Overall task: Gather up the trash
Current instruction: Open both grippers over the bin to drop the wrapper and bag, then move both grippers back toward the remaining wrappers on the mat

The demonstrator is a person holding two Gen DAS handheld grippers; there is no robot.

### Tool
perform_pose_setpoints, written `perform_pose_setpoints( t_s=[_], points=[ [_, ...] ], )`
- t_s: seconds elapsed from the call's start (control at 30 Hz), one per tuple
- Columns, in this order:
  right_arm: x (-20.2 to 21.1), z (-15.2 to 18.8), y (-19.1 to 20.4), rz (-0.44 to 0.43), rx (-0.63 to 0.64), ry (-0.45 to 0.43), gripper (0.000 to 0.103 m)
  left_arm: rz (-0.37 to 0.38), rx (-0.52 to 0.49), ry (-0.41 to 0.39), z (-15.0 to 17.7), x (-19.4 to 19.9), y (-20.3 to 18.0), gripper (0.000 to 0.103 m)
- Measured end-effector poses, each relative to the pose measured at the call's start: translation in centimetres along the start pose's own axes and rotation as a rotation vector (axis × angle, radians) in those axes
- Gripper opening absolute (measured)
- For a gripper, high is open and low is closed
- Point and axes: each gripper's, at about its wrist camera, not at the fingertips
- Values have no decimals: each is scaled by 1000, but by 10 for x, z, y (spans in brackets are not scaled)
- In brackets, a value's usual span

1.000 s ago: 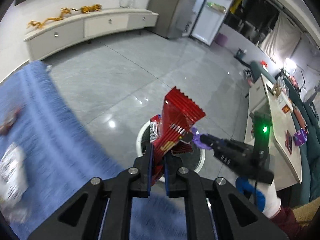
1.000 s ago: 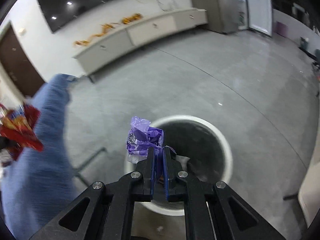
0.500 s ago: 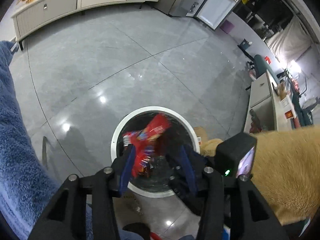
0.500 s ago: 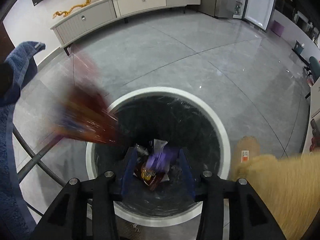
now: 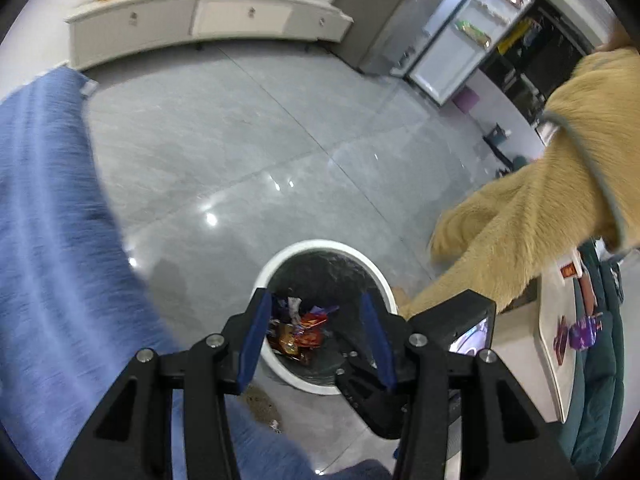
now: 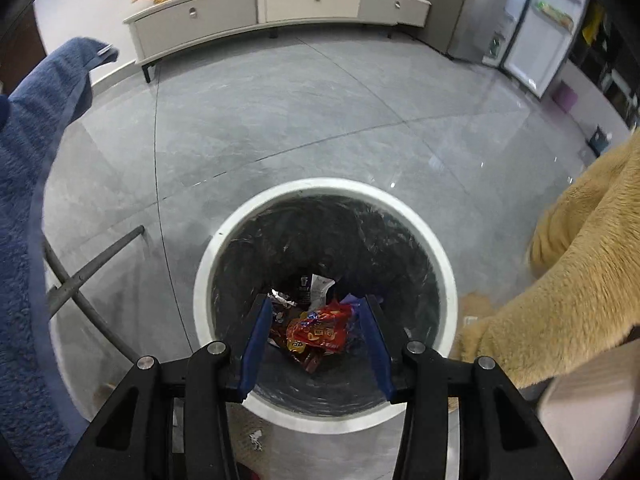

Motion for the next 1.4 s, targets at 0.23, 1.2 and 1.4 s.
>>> perform_pose_setpoints(
  t_s=[0.23,1.2,1.4],
  points=[
    [67,-21,48,119,186,-117,48,-69,31,-177,39,103,37,45],
    [289,86,468,-165,1057,-617,97,-791,656,-719,383,425,261,56],
    [306,101,492,-285,1058,-636,103,-857,717,-767,414,450,266,56]
  ],
)
Point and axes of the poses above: each gripper's, at about its wrist camera, not at the fingertips, and x roughly against the way its jaws point, y to its left, z to its underside, and after that the axes turned 3 degrees about x, right-handed
